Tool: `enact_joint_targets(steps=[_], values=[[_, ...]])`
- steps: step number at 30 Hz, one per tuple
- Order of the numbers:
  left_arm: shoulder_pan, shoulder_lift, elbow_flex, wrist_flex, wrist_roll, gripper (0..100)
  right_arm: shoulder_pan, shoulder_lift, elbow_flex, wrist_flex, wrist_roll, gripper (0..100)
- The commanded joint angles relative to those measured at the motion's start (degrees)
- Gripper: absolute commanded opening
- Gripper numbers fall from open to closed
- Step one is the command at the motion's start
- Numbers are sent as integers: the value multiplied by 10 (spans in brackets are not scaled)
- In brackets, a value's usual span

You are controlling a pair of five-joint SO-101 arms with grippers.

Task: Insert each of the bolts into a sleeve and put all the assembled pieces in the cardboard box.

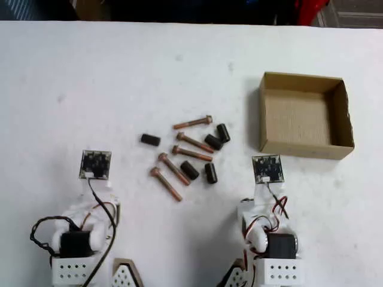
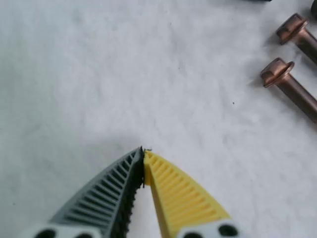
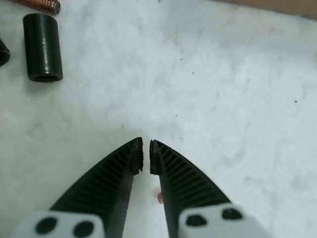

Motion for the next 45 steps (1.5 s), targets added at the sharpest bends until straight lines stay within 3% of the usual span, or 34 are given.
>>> enact_joint_targets(steps=[1,34,45], values=[[-1,-5,-2,-4,-3,25,6,-2,5,-8,-3,17],[-1,-5,-2,-4,-3,25,3,-2,5,-9,-3,21],[-1,-5,-2,-4,-3,25,3,-3,5,-135,7,21]])
